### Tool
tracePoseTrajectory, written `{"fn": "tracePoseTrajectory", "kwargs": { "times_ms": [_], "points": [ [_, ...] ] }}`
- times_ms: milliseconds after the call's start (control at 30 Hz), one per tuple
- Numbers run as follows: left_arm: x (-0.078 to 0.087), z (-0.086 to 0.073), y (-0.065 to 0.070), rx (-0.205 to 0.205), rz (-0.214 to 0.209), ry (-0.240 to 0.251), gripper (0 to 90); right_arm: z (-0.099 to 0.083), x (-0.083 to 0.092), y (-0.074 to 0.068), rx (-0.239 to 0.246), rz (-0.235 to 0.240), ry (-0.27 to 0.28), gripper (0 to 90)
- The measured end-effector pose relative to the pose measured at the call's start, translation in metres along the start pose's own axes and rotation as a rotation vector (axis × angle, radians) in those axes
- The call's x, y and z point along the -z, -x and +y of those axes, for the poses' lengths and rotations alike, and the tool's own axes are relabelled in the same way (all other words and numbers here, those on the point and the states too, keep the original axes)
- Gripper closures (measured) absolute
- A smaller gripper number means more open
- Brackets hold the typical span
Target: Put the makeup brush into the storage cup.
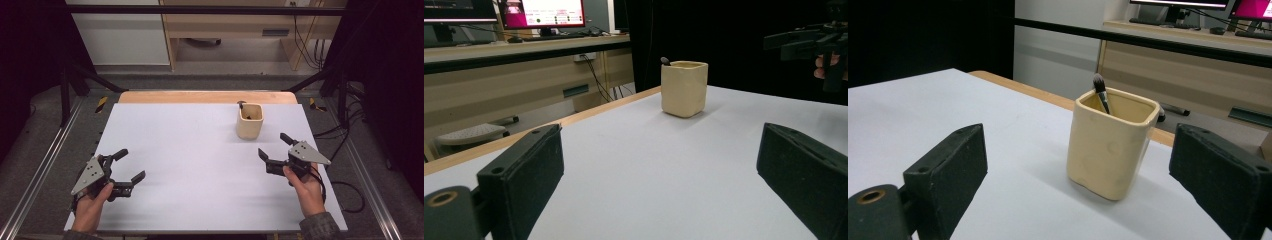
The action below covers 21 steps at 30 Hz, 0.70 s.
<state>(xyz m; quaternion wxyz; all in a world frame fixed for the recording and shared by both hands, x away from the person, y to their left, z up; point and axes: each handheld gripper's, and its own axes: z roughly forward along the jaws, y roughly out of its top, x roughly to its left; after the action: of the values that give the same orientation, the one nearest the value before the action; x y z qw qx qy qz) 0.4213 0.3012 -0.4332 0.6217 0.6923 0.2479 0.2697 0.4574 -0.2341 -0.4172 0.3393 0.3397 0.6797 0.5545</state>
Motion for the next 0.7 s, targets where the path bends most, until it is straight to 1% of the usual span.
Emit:
{"fn": "tracePoseTrajectory", "kwargs": {
  "times_ms": [100, 267, 533, 700],
  "points": [
    [0.0, 0.0, 0.0, 0.0, 0.0, 0.0, 4.6, -0.004, 0.003, 0.001, 0.005, 0.0, 0.0, 8.7],
    [0.0, 0.0, 0.0, 0.001, -0.001, 0.0, 4.6, -0.009, 0.008, 0.001, -0.008, -0.005, -0.002, 8.5],
    [0.0, 0.0, 0.0, 0.001, -0.001, -0.001, 4.6, -0.017, 0.015, 0.002, -0.007, -0.006, -0.004, 7.6],
    [0.0, 0.0, 0.0, -0.002, 0.001, 0.0, 4.6, -0.021, 0.02, 0.003, -0.016, -0.008, -0.008, 7.6]
  ]
}}
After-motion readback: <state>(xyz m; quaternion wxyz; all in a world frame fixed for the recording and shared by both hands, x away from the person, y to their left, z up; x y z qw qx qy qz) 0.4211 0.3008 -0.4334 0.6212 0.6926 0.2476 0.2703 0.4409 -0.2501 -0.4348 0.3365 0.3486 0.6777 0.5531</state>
